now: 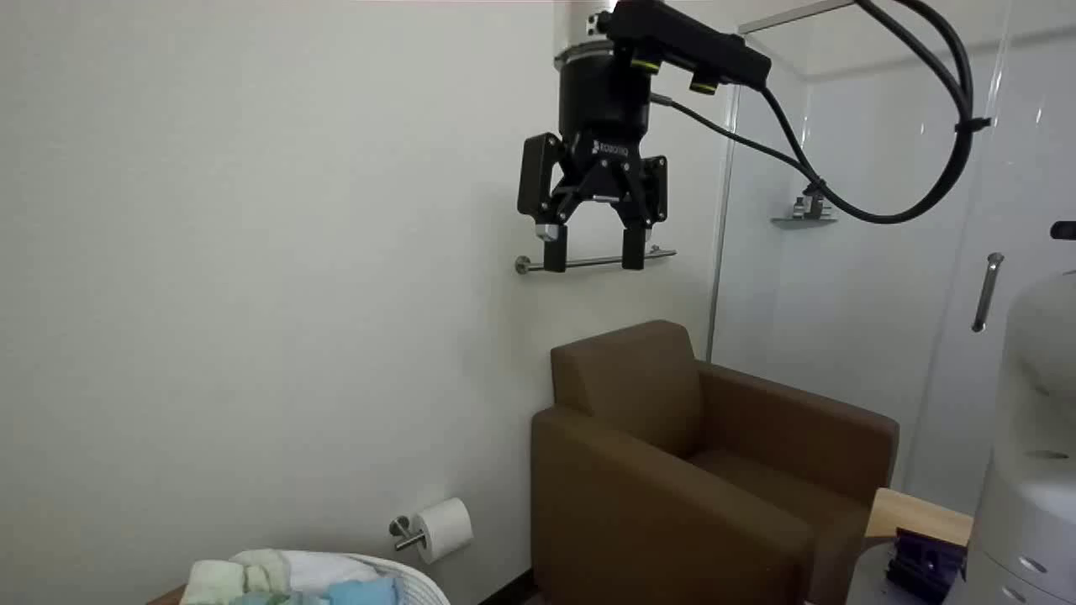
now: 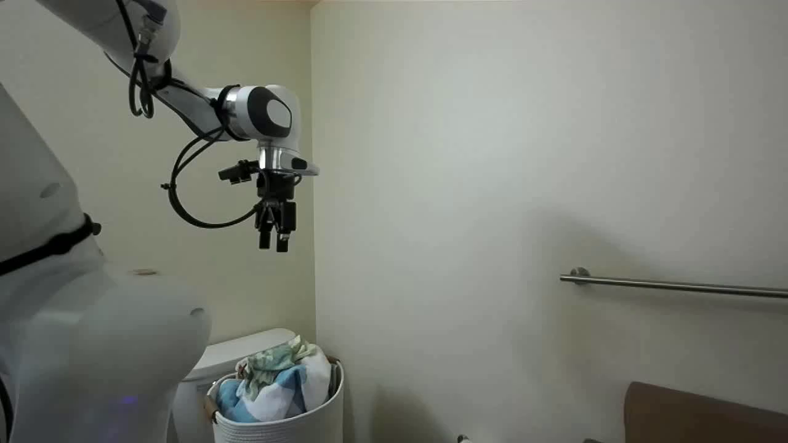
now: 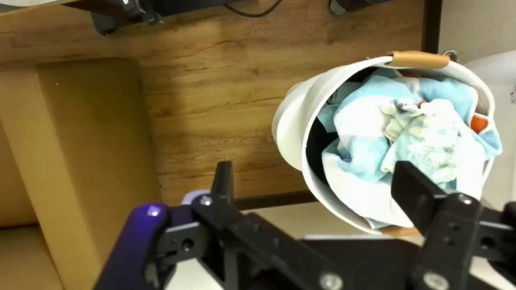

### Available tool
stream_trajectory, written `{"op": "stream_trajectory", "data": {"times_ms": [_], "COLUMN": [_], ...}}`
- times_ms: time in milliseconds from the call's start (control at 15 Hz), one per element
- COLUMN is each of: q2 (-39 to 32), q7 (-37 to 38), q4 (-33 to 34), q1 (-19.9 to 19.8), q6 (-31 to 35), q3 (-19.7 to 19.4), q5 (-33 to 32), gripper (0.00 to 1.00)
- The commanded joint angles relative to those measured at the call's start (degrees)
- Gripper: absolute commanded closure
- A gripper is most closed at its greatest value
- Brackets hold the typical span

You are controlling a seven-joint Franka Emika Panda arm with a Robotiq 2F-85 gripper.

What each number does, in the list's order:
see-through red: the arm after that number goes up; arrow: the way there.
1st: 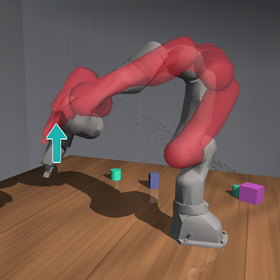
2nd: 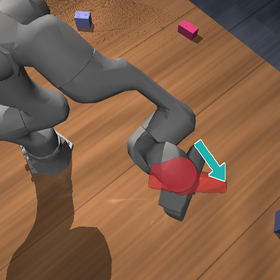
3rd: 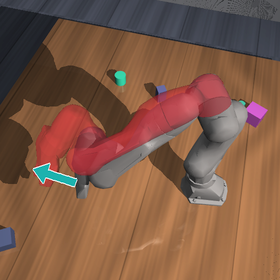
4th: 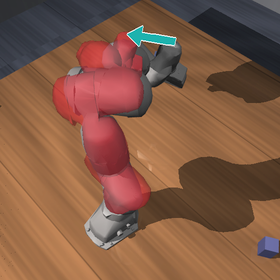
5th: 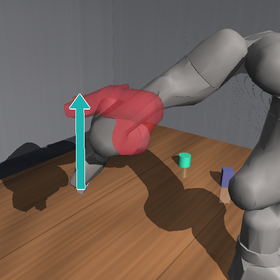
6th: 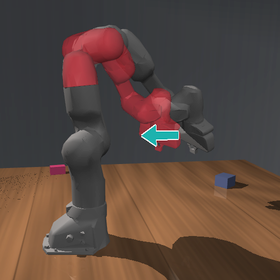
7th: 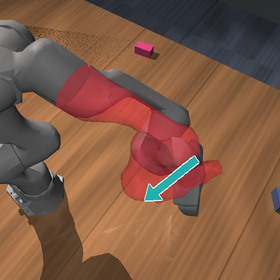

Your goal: Move a towel from the laundry basket to the couch

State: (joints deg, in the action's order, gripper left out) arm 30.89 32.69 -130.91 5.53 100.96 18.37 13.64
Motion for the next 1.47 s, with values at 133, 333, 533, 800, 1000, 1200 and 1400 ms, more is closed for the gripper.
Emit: {"op": "stream_trajectory", "data": {"times_ms": [133,333,533,800,1000,1200,1400], "q2": [-0.14,-0.14,-0.14,-0.47,-2.75,-7.37,-13.58], "q7": [0.24,0.24,0.25,0.51,0.54,0.75,2.45], "q4": [0.13,0.13,0.13,0.54,2.29,5.12,7.77], "q1": [0.55,0.55,0.55,0.45,0.72,0.97,0.95], "q6": [-0.09,-0.09,-0.09,0.46,3.84,9.26,16.54], "q3": [-0.45,-0.45,-0.45,0.08,2.07,5.00,8.05], "q5": [-0.28,-0.28,-0.28,-0.97,-2.80,-5.49,-10.56], "gripper": [0.00,0.00,0.00,0.00,0.00,0.00,0.00]}}
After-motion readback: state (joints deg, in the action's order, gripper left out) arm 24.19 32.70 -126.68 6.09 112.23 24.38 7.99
